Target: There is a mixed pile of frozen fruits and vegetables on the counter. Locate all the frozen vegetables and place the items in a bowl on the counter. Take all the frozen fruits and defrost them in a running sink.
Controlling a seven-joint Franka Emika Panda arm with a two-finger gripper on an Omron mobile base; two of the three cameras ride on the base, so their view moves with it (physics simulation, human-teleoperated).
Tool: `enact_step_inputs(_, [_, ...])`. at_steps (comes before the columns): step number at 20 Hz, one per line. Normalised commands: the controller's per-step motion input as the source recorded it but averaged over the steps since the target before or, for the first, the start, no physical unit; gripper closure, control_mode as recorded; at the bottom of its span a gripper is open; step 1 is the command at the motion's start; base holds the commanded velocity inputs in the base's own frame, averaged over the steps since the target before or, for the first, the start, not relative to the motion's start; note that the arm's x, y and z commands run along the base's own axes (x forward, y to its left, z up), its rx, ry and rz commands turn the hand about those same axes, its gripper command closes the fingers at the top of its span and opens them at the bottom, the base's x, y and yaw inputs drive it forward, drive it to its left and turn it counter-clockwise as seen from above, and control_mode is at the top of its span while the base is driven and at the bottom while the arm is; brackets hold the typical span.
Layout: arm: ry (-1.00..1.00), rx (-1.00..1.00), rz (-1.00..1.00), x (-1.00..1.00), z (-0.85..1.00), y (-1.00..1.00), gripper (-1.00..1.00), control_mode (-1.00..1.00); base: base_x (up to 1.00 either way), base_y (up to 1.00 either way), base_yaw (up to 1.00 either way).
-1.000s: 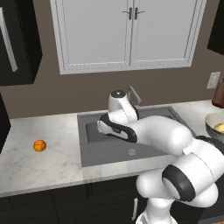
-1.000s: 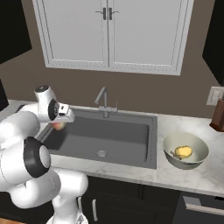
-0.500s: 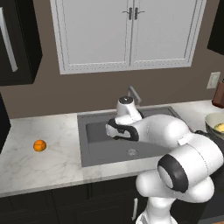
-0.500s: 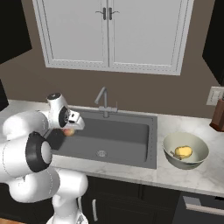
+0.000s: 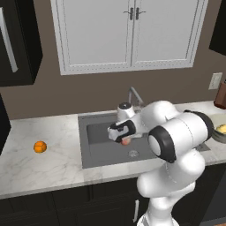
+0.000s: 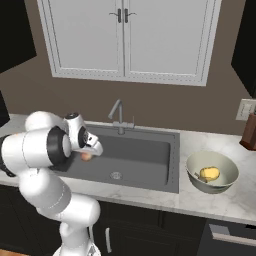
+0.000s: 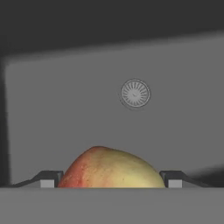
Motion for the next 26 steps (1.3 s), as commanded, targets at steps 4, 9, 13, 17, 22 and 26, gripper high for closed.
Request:
enact_step_inputs(4, [0.11,0.0,-0.15,0.28,-0.48,-0.25,1.0,-1.0,0.0,0.0,0.0])
enact_step_inputs(9, [0.03,0.0,-0.12,0.24,-0.47,-0.14,1.0,-1.0,0.0,0.0,0.0])
enact_step_inputs(13, [0.01,0.0,-0.09,0.39,-0.48,-0.06,1.0,-1.0,0.0,0.0,0.0])
enact_step_inputs(17, [0.01,0.0,-0.08,0.34,-0.5,-0.06,1.0,-1.0,0.0,0.0,0.0])
enact_step_inputs(22, [0.02,0.0,-0.07,0.31,-0.65,-0.03,1.0,-1.0,0.0,0.0,0.0])
enact_step_inputs(26, [0.03,0.0,-0.06,0.42,-0.61,-0.03,1.0,-1.0,0.0,0.0,0.0])
